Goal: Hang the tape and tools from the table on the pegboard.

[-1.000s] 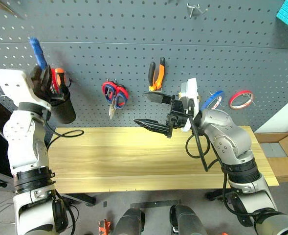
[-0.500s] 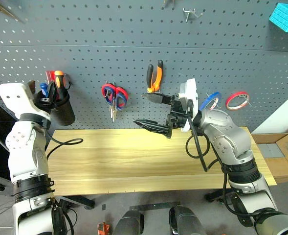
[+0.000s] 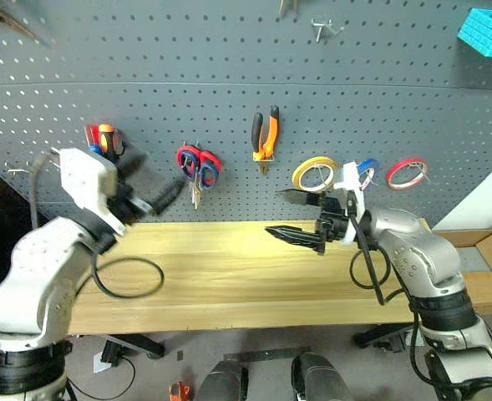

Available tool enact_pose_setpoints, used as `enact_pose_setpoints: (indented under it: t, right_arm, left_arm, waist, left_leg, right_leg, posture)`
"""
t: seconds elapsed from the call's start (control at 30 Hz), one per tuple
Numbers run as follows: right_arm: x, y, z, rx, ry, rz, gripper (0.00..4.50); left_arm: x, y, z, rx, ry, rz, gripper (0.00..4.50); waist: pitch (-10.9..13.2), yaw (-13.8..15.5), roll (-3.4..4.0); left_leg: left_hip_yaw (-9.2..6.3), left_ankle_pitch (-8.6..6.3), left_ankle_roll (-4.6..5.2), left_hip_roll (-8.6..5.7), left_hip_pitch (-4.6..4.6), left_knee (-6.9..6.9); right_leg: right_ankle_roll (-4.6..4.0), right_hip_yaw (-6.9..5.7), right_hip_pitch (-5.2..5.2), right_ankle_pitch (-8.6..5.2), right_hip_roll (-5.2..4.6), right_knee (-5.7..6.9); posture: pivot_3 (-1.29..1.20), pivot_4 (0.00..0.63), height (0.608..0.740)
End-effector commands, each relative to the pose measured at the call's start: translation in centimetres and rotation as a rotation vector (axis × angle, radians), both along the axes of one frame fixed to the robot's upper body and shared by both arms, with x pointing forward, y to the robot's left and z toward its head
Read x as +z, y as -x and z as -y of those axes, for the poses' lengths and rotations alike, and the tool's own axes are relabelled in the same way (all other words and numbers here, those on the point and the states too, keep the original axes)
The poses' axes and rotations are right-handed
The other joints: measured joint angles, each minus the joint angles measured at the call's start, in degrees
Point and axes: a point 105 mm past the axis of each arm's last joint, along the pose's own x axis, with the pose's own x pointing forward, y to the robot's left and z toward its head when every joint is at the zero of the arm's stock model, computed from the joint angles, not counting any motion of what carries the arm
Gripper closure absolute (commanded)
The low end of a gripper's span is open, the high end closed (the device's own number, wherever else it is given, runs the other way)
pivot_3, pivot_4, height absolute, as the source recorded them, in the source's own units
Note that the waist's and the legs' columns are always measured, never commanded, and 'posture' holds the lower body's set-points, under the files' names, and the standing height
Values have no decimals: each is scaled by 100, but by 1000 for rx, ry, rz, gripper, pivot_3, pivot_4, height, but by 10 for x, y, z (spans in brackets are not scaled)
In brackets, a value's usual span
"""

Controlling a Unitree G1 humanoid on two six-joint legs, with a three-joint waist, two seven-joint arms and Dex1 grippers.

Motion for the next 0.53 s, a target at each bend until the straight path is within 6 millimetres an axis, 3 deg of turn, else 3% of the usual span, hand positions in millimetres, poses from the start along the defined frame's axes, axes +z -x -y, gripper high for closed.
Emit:
enact_pose_setpoints:
  t: [0.03, 0.13, 0.2, 0.3, 0.43, 0.53]
  right_arm:
    - [-5, -22, 24, -275, -63, 43, 0]
    - [-29, -50, 60, -618, -37, 60, 0]
    - [-37, -49, 65, -641, -50, 32, 0]
    - [-55, -45, 78, -642, -33, -30, 0]
    - [-89, -36, 104, -676, 71, -104, 0]
    - [-105, -37, 130, -788, 98, -118, 0]
  left_arm:
    - [-18, -3, -14, 129, 52, -26, 80]
    - [-53, -8, -18, 214, 41, -84, 80]
    - [-69, -10, -24, 251, 46, -118, 80]
    - [-78, -13, -35, 285, 58, -125, 80]
    - [-97, -14, -53, 341, 37, -149, 80]
    - [-98, -14, -64, 406, 11, -118, 80]
  waist:
    - [-26, -11, 6]
    - [-78, -7, 24]
    - [-110, 3, 28]
    - [-176, 15, 28]
    - [-319, 8, 47]
    - [-375, -5, 53]
  left_leg:
    - [2, 0, 0, 3, 10, -2]
    - [8, -5, 7, 2, 57, -4]
    - [16, -9, 12, -5, 93, -5]
    - [23, -17, 27, -2, 107, -3]
    - [25, -23, 35, 4, 133, -5]
    - [29, -31, 39, 9, 146, -5]
  right_leg:
    - [0, 2, 6, 0, 2, 0]
    - [1, 2, 59, 0, 4, -11]
    - [1, -3, 92, 0, 5, -13]
    - [3, 0, 98, 0, 28, -14]
    - [3, 0, 132, -1, 37, -22]
    - [5, 3, 148, -2, 40, -27]
  posture:
    - [-21, 85, 740]
    - [-51, 67, 740]
    - [-63, 55, 740]
    - [-71, 41, 740]
    - [-77, 16, 740]
    - [-71, 13, 740]
